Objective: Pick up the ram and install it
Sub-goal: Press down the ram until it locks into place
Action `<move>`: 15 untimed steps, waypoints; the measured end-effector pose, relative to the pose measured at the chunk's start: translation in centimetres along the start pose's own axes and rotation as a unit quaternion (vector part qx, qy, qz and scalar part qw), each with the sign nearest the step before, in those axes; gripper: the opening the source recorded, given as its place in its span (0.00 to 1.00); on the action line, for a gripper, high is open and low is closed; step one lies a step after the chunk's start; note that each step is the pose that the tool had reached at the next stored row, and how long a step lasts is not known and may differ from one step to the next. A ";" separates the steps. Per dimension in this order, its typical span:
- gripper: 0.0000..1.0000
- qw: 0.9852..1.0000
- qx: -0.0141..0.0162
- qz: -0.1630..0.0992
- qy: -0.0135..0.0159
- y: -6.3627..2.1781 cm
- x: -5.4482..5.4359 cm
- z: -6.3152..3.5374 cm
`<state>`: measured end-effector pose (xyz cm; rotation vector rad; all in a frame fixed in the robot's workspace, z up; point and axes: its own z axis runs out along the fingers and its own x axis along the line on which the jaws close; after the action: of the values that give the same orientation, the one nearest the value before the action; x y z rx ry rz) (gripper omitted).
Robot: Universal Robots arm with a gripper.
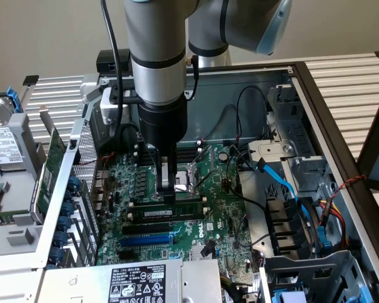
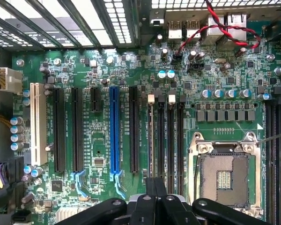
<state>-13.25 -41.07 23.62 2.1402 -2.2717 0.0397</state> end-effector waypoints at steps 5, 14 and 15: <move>0.10 1.000 0.000 0.000 0.000 0.02 -0.1 0.14; 0.10 1.000 0.000 0.000 0.001 0.04 -0.2 0.29; 0.10 1.000 0.000 0.000 0.002 0.04 -0.2 0.34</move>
<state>-13.27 -40.92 23.28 2.1384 -2.2697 0.0425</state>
